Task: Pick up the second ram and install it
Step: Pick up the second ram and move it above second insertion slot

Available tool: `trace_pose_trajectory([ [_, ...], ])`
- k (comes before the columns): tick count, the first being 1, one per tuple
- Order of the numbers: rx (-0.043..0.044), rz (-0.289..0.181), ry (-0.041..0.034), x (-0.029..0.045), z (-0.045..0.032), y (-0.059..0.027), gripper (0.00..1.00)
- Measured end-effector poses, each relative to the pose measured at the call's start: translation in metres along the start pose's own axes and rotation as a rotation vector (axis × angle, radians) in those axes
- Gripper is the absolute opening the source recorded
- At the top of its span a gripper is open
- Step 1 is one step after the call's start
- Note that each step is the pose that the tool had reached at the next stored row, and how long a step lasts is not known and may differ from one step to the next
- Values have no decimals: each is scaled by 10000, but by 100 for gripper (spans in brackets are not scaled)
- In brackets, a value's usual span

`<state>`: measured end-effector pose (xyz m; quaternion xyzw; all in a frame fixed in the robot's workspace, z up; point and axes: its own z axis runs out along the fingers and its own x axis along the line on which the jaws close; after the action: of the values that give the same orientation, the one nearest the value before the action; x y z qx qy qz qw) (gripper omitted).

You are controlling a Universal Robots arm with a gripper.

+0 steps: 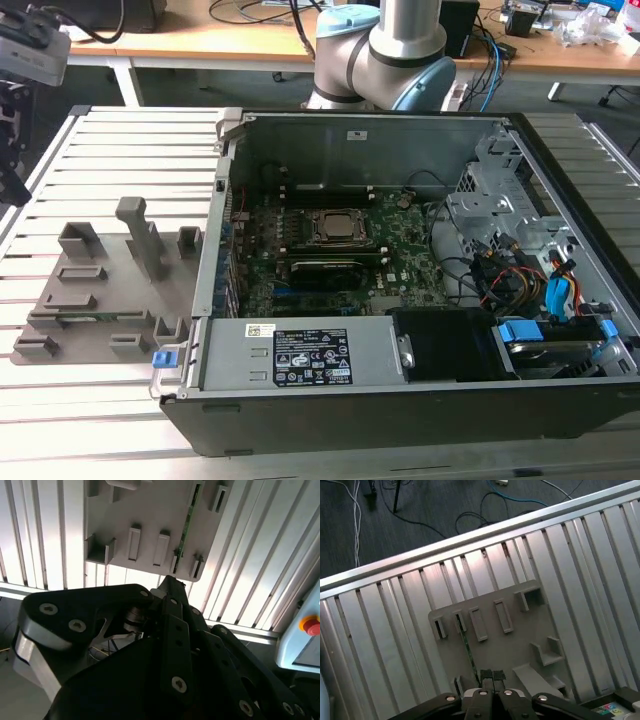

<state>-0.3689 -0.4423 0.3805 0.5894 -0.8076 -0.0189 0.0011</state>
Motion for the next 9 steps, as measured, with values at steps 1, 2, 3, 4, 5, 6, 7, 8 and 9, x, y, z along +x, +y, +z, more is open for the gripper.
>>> trace_pose_trajectory([
  [1, -2, -93, 4, 0, 0, 0, 11],
  [2, -4, -186, 7, 0, 0, 0, 11],
  [3, -7, -345, 11, 0, 0, 0, 11],
  [4, -8, -410, 14, 0, 0, 0, 11],
  [5, -9, -461, 16, 0, 0, 0, 11],
  [6, -13, -683, 22, 0, 0, 0, 11],
  [7, -17, -832, 28, 0, 0, 0, 11],
  [8, -20, -981, 32, 0, 0, 0, 11],
  [9, -23, -1145, 37, 0, 0, 0, 11],
])
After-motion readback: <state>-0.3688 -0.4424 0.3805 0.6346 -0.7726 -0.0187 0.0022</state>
